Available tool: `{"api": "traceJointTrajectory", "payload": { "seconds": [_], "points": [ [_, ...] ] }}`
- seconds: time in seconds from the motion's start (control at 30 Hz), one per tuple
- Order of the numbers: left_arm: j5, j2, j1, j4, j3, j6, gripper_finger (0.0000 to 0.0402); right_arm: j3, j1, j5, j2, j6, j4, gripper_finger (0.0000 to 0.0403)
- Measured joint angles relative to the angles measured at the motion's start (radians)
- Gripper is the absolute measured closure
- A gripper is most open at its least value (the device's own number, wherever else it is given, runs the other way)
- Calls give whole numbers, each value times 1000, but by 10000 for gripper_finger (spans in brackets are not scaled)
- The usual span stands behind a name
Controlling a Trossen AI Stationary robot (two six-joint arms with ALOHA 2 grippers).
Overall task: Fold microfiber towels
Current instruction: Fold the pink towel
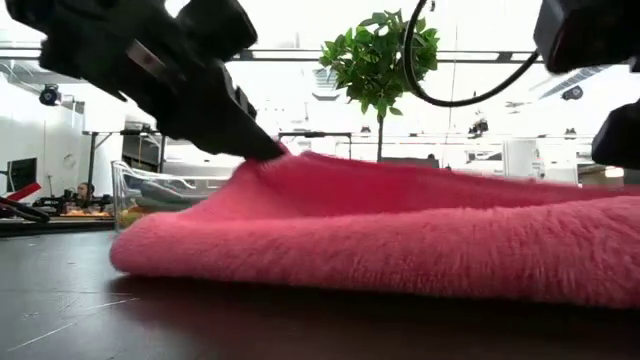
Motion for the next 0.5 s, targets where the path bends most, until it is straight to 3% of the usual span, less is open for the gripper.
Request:
{"api": "traceJointTrajectory", "payload": {
  "seconds": [0.27, 0.5],
  "points": [
    [0, 17, 49, -1, 0, -1, 401, 0, -4, 68, -16, 56, -154, 394],
    [0, 17, 53, -12, -2, -1, 402, 0, -6, 107, -22, 66, -178, 394]
  ]
}}
